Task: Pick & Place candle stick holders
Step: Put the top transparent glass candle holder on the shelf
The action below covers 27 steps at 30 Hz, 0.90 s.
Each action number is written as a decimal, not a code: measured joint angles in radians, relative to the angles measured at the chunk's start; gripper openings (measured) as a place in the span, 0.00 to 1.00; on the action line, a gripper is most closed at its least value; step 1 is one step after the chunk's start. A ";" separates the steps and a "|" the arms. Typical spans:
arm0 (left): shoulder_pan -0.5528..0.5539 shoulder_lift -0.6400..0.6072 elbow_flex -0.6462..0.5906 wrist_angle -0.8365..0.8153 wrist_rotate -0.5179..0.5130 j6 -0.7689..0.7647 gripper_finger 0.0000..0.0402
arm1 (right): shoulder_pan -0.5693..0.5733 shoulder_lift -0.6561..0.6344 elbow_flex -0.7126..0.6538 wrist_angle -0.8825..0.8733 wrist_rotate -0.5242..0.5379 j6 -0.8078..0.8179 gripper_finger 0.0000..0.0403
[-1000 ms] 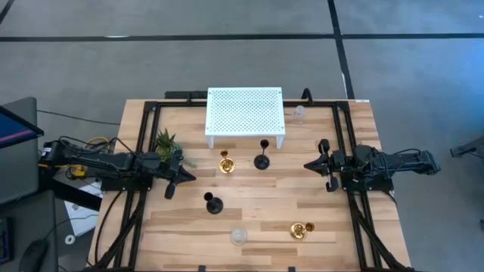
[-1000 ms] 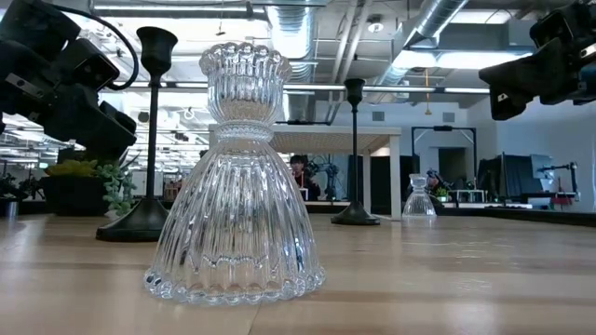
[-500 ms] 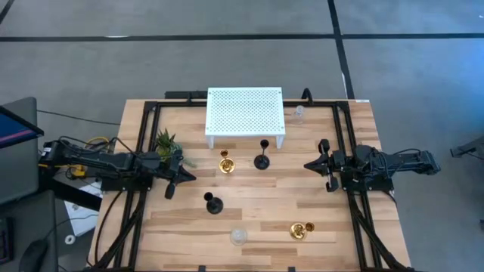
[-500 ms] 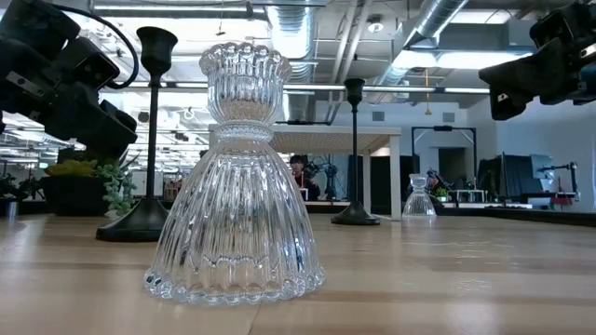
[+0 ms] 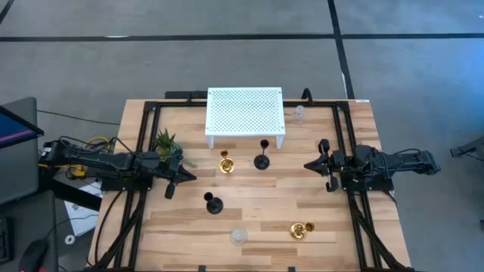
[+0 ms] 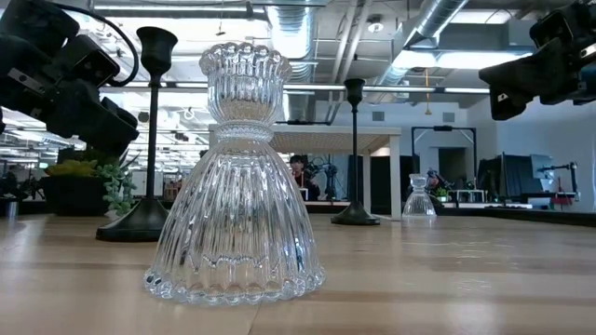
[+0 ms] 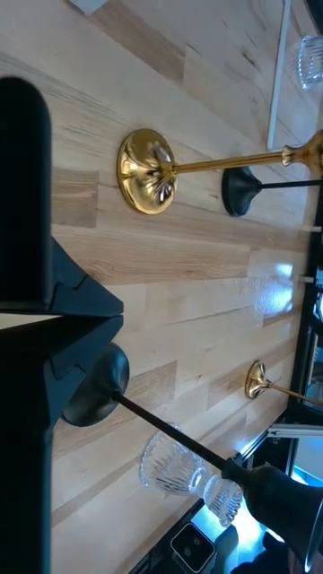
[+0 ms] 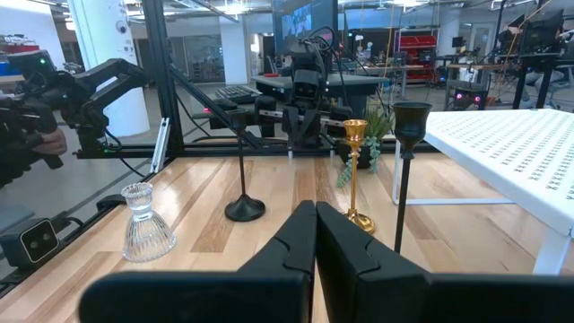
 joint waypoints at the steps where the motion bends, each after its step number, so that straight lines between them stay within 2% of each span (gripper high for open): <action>1: 0.000 0.000 0.000 0.000 0.000 0.000 0.01 | 0.000 0.000 0.000 0.000 0.000 0.000 0.00; 27: 0.000 0.000 0.000 0.034 -0.004 0.000 0.01 | 0.000 0.000 0.000 0.000 0.000 -0.015 0.00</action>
